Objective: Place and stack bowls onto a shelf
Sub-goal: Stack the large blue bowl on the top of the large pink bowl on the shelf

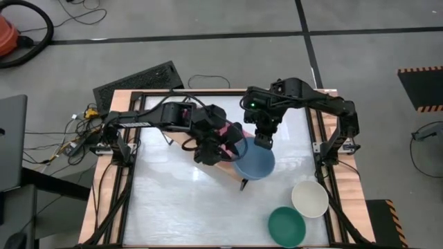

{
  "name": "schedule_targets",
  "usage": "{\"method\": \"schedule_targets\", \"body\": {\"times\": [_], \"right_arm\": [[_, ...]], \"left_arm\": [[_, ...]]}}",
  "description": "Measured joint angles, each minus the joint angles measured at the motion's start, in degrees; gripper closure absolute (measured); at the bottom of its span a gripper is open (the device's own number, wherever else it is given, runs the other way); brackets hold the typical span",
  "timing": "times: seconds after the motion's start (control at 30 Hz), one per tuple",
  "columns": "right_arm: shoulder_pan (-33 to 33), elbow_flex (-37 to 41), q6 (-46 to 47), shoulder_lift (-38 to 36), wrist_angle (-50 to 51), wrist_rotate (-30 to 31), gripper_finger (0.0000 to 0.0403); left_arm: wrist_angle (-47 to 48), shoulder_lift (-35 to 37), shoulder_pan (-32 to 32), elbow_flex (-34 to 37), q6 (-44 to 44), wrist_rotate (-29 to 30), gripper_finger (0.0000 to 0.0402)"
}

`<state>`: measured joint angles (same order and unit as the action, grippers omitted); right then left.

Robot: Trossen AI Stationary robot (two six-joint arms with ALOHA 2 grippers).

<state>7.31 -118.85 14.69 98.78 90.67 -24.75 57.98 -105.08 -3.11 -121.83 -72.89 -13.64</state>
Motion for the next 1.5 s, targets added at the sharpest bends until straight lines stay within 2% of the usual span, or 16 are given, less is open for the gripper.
{"method": "schedule_targets", "body": {"times": [0.17, 0.33, 0.4, 0.47, 0.67, 0.8, 0.93, 1.03, 1.17, 1.37, 1.5], "right_arm": [[-0.2, 0.7, -0.1, 0.0, -0.4, 1.1, 0.0377], [-0.1, 1.0, -0.2, 0.0, -0.7, 0.9, 0.0377], [-0.2, 1.0, -0.1, -0.2, -1.1, 0.8, 0.0377], [-0.1, 1.0, -0.1, -0.2, -1.8, 0.8, 0.0362], [0.2, 0.5, -2.3, -0.5, -4.1, 0.1, 0.0275], [0.9, -2.1, -3.0, -0.6, -5.8, 0.2, 0.0218], [1.7, -5.0, -5.1, -0.6, -5.8, 1.2, 0.0182], [2.6, -7.0, -6.8, -0.6, -5.8, 1.9, 0.0173], [3.0, -9.7, -15.9, -0.6, -6.1, -0.4, 0.0171], [3.8, -16.1, -25.2, -0.6, -5.9, -0.8, 0.0171], [5.5, -15.3, -27.7, -3.2, -10.3, -0.6, 0.0171]], "left_arm": [[0.8, 0.0, -0.5, 0.2, -4.3, 5.9, 0.0293], [1.3, -0.1, -0.4, 0.4, -8.0, 6.3, 0.0369], [1.4, -0.3, -0.5, 0.4, -8.4, 6.0, 0.0388], [1.4, -0.3, -0.5, 0.4, -8.6, 5.7, 0.039], [-0.8, -0.2, -0.6, 0.4, -9.0, 7.5, 0.0401], [-1.1, -0.2, -0.6, 0.3, -9.0, 7.9, 0.0401], [-3.1, -0.1, -0.6, 0.3, -7.4, 7.8, 0.0401], [-5.7, -0.1, -0.5, 0.3, -6.6, 8.8, 0.0401], [-6.2, -0.1, -0.7, 0.2, -8.3, 8.9, 0.0401], [-5.8, 0.0, -1.1, 0.2, -7.9, 8.3, 0.0401], [-5.0, 0.0, -0.8, 0.2, -7.9, 9.1, 0.0401]]}}
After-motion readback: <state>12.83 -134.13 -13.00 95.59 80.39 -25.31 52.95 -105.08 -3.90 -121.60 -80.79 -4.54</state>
